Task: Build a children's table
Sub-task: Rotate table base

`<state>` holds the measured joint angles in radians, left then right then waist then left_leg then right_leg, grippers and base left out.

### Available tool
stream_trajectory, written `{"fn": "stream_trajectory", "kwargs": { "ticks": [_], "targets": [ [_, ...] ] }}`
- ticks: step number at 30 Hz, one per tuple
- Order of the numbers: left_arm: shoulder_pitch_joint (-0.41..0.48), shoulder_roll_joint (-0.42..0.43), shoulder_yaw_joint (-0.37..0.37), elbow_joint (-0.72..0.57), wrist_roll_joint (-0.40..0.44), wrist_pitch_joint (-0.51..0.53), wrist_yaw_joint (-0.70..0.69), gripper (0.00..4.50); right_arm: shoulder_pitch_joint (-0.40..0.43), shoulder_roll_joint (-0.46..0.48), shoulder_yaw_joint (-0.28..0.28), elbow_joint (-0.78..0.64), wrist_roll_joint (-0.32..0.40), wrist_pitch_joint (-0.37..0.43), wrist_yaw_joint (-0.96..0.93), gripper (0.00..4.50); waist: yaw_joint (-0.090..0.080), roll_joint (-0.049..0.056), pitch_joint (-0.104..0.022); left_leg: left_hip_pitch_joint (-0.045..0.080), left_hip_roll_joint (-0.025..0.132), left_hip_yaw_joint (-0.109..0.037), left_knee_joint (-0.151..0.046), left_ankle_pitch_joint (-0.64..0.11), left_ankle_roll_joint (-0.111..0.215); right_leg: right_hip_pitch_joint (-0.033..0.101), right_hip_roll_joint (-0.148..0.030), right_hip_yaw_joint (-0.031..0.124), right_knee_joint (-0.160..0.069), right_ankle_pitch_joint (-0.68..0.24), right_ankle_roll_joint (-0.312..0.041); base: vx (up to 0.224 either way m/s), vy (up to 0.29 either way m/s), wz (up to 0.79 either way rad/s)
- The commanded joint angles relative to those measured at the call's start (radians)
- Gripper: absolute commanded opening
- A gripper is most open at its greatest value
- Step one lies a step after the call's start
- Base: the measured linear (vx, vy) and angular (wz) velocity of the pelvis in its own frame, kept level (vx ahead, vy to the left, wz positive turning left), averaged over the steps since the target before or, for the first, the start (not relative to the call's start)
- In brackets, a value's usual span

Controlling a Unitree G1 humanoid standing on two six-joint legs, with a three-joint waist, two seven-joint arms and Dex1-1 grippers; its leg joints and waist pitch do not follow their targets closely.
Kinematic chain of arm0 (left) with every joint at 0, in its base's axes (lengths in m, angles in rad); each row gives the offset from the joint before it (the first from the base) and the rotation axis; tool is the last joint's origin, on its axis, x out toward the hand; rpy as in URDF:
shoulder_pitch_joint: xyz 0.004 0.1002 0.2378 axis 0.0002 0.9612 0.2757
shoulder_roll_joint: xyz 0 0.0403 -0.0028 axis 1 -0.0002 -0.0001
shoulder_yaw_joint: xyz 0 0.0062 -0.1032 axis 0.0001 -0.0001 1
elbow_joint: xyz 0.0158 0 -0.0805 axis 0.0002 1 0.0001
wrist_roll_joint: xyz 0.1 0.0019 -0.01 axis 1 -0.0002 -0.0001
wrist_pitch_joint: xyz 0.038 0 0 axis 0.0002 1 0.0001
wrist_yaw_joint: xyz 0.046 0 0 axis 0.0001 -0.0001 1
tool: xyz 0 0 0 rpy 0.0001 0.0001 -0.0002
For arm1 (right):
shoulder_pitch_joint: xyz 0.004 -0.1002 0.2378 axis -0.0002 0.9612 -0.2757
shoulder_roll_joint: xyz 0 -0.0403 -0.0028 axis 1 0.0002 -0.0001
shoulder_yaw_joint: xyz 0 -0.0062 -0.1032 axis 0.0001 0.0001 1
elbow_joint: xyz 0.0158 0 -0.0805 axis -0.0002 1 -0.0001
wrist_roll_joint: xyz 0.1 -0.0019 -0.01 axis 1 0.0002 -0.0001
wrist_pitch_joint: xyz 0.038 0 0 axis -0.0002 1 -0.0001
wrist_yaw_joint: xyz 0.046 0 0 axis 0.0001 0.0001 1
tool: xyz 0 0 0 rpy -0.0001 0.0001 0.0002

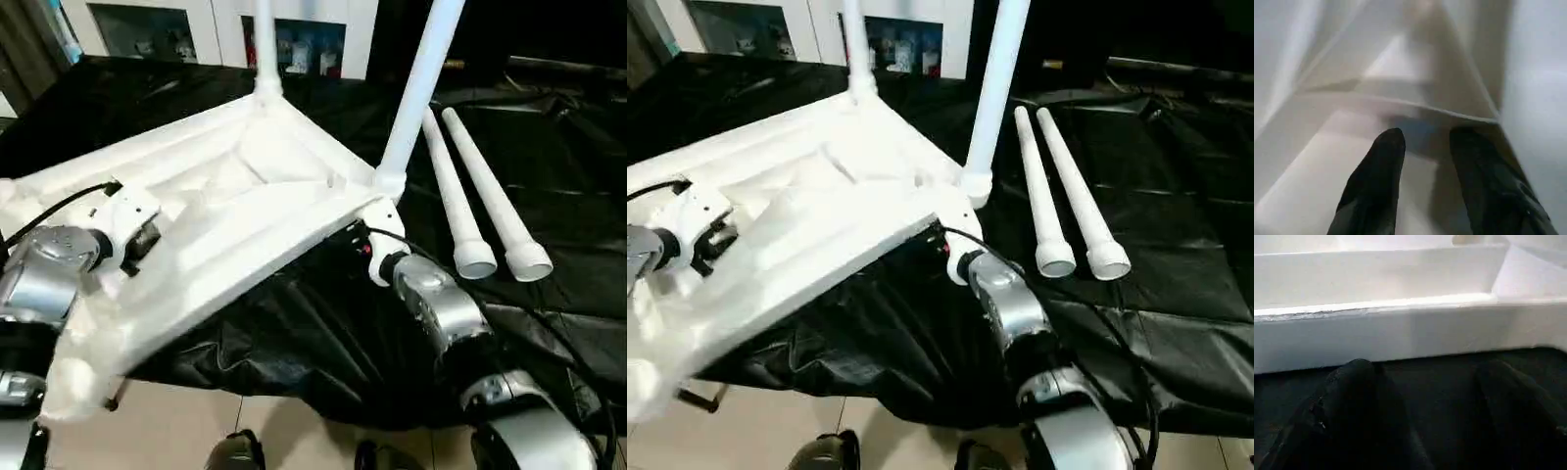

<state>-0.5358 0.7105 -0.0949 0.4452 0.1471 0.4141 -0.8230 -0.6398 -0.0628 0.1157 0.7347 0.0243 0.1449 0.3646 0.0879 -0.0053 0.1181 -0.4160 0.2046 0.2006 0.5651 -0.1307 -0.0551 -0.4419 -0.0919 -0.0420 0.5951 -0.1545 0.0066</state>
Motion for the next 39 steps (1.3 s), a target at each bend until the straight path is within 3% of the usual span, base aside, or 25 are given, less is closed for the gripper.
{"fn": "stream_trajectory", "kwargs": {
  "ticks": [1, 2, 5, 6, 9, 11, 12, 13, 14, 15, 16, 18, 20, 22, 25, 28, 32, 36, 39],
  "targets": [
    [0.023, -0.019, -0.072, -0.067, -0.059, -0.012, -0.127, 1.91, -0.022, 0.016, 0.009, 0.016, -0.006, -0.015, 0.0, 3.89, 0.001, 0.024, -0.079, 0.043, 0.018, -0.014, -0.069, -0.278, -0.041, 0.048, -0.039, 0.032, -0.044, -0.118, -0.233, 0.0, 0.0, 0.0],
    [0.039, -0.005, -0.101, -0.105, -0.094, -0.051, -0.22, 1.91, -0.032, 0.016, 0.004, 0.03, -0.006, -0.025, -0.001, 3.89, -0.001, 0.026, -0.078, 0.043, 0.019, -0.014, -0.071, -0.295, -0.045, 0.047, -0.038, 0.032, -0.046, -0.119, -0.237, 0.0, 0.0, 0.0],
    [0.045, -0.001, -0.118, -0.13, -0.116, -0.055, -0.289, 1.91, -0.038, 0.015, 0.001, 0.04, -0.007, -0.033, -0.001, 3.89, -0.002, 0.029, -0.074, 0.046, 0.019, -0.012, -0.074, -0.335, -0.057, 0.045, -0.037, 0.033, -0.05, -0.155, -0.233, 0.0, 0.0, 0.0],
    [0.031, -0.02, -0.143, -0.134, -0.132, -0.064, -0.36, 1.91, -0.039, 0.006, -0.003, 0.042, -0.012, -0.042, -0.003, 3.89, -0.001, 0.039, -0.075, 0.049, 0.019, -0.014, -0.075, -0.36, -0.069, 0.045, -0.039, 0.034, -0.051, -0.178, -0.229, 0.0, 0.0, 0.0],
    [-0.011, -0.067, -0.158, -0.093, -0.13, -0.093, -0.375, 1.91, -0.036, -0.007, -0.007, 0.038, -0.015, -0.049, -0.006, 3.89, -0.003, 0.031, -0.072, 0.052, 0.016, -0.012, -0.076, -0.39, -0.079, 0.046, -0.037, 0.036, -0.057, -0.217, -0.222, 0.0, 0.0, 0.0],
    [-0.042, -0.096, -0.165, -0.055, -0.12, -0.114, -0.367, 1.91, -0.034, -0.015, -0.01, 0.038, -0.019, -0.054, -0.009, 3.89, -0.001, 0.034, -0.073, 0.052, 0.015, -0.011, -0.075, -0.376, -0.074, 0.047, -0.037, 0.037, -0.057, -0.207, -0.221, 0.0, 0.0, 0.0],
    [-0.071, -0.123, -0.17, -0.014, -0.108, -0.144, -0.351, 1.91, -0.03, -0.02, -0.01, 0.032, -0.021, -0.055, -0.011, 3.89, 0.0, 0.033, -0.075, 0.052, 0.015, -0.011, -0.074, -0.369, -0.071, 0.048, -0.037, 0.037, -0.056, -0.2, -0.22, 0.0, 0.0, 0.0],
    [-0.1, -0.15, -0.173, 0.026, -0.1, -0.171, -0.335, 1.91, -0.028, -0.026, -0.011, 0.028, -0.023, -0.057, -0.013, 3.89, -0.002, 0.042, -0.074, 0.049, 0.012, -0.012, -0.073, -0.371, -0.071, 0.05, -0.035, 0.035, -0.057, -0.207, -0.218, 0.0, 0.0, 0.0],
    [-0.125, -0.176, -0.172, 0.062, -0.095, -0.199, -0.318, 1.91, -0.025, -0.031, -0.011, 0.024, -0.024, -0.058, -0.014, 3.89, -0.002, 0.033, -0.076, 0.049, 0.012, -0.011, -0.071, -0.366, -0.068, 0.053, -0.035, 0.035, -0.059, -0.199, -0.217, 0.0, 0.0, 0.0],
    [-0.141, -0.191, -0.173, 0.083, -0.095, -0.216, -0.308, 1.91, -0.025, -0.034, -0.012, 0.022, -0.025, -0.059, -0.013, 3.89, 0.001, 0.033, -0.078, 0.048, 0.011, -0.012, -0.07, -0.357, -0.067, 0.056, -0.036, 0.034, -0.056, -0.193, -0.217, 0.0, 0.0, 0.0],
    [-0.175, -0.225, -0.169, 0.137, -0.088, -0.247, -0.271, 1.91, -0.022, -0.041, -0.014, 0.016, -0.027, -0.062, -0.014, 3.89, -0.001, 0.04, -0.079, 0.043, 0.011, -0.015, -0.07, -0.346, -0.064, 0.059, -0.038, 0.033, -0.054, -0.182, -0.22, 0.0, 0.0, 0.0],
    [-0.203, -0.251, -0.166, 0.184, -0.077, -0.272, -0.238, 1.91, -0.02, -0.045, -0.015, 0.01, -0.028, -0.064, -0.016, 3.89, -0.002, 0.033, -0.079, 0.046, 0.009, -0.011, -0.067, -0.348, -0.052, 0.058, -0.035, 0.033, -0.06, -0.193, -0.217, 0.0, 0.0, 0.0],
    [-0.258, -0.293, -0.166, 0.28, -0.048, -0.338, -0.159, 1.91, -0.015, -0.054, -0.021, -0.003, -0.032, -0.065, -0.018, 3.89, 0.0, 0.035, -0.083, 0.043, 0.01, -0.013, -0.065, -0.325, -0.042, 0.061, -0.037, 0.031, -0.057, -0.174, -0.222, 0.0, 0.0, 0.0],
    [-0.279, -0.306, -0.165, 0.32, -0.038, -0.357, -0.123, 1.91, -0.012, -0.057, -0.024, -0.009, -0.034, -0.066, -0.018, 3.89, 0.001, 0.032, -0.086, 0.04, 0.01, -0.013, -0.062, -0.302, -0.031, 0.066, -0.037, 0.031, -0.053, -0.149, -0.228, 0.0, 0.0, 0.0],
    [-0.351, -0.335, -0.171, 0.47, 0.034, -0.431, 0.087, 1.91, 0.0, -0.078, -0.024, -0.063, -0.038, -0.056, -0.013, 3.89, 0.0, 0.03, -0.087, 0.038, 0.006, -0.012, -0.058, -0.278, -0.012, 0.066, -0.03, 0.028, -0.053, -0.108, -0.229, 0.0, 0.0, 0.0],
    [-0.368, -0.334, -0.178, 0.525, 0.069, -0.468, 0.174, 1.91, 0.008, -0.09, -0.025, -0.098, -0.032, -0.051, -0.001, 3.89, 0.003, 0.03, -0.093, 0.034, 0.008, -0.016, -0.056, -0.255, 0.001, 0.075, -0.033, 0.025, -0.046, -0.073, -0.227, 0.0, 0.0, 0.0],
    [-0.378, -0.321, -0.174, 0.577, 0.104, -0.535, 0.277, 1.91, 0.038, -0.121, -0.029, -0.19, -0.005, -0.035, 0.068, 3.89, 0.006, 0.03, -0.096, 0.036, 0.01, -0.015, -0.051, -0.232, 0.026, 0.073, -0.033, 0.025, -0.043, -0.039, -0.243, 0.0, 0.0, 0.0],
    [-0.339, -0.326, -0.092, 0.497, -0.025, -0.574, 0.096, 1.91, 0.096, -0.189, -0.032, -0.347, 0.069, 0.018, 0.219, 3.89, 0.021, 0.02, -0.095, 0.037, 0.014, -0.011, -0.047, -0.213, 0.058, 0.076, -0.037, 0.025, -0.041, -0.027, -0.282, 0.0, 0.0, 0.0],
    [-0.282, -0.318, -0.062, 0.36, -0.136, -0.549, -0.051, 1.91, 0.112, -0.244, -0.046, -0.406, 0.083, 0.066, 0.256, 3.89, 0.028, 0.022, -0.095, 0.039, 0.019, -0.008, -0.046, -0.226, 0.059, 0.068, -0.037, 0.025, -0.041, -0.056, -0.295, 0.0, 0.0, 0.0]
  ]
}}
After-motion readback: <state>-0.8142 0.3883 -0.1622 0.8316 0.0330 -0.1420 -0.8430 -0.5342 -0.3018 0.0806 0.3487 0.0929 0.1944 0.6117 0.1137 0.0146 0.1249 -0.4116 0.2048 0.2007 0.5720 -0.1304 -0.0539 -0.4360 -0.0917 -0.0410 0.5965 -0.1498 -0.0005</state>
